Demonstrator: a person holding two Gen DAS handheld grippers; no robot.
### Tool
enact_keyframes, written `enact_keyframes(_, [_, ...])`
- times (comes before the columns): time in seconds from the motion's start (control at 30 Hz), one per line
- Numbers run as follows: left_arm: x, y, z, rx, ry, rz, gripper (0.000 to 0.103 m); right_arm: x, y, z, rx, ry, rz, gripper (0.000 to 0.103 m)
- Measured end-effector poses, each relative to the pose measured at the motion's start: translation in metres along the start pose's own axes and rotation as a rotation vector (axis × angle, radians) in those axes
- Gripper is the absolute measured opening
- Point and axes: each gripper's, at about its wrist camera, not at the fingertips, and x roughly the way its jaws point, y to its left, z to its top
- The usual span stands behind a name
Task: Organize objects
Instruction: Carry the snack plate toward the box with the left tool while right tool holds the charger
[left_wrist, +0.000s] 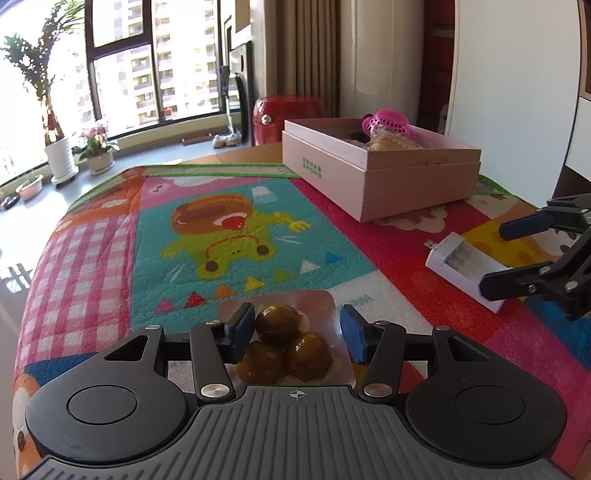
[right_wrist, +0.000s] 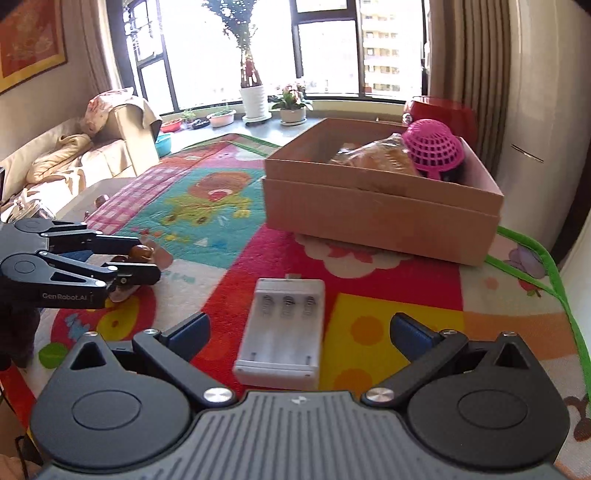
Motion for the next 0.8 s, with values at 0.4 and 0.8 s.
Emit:
enact_keyframes(0.4, [-0.021,-0.009,0.002,-0.008,-0.021,-0.014,0.056,0.007,0.025,0.008,-0.064,0.049,-0.028,0.047])
enact_keyframes(0.8, [-0.071,-0.031,0.013,0.047,-0.096,-0.06,0.055,-0.076,0.017,0.002,-0.106,-0.097,-0.086,0.047])
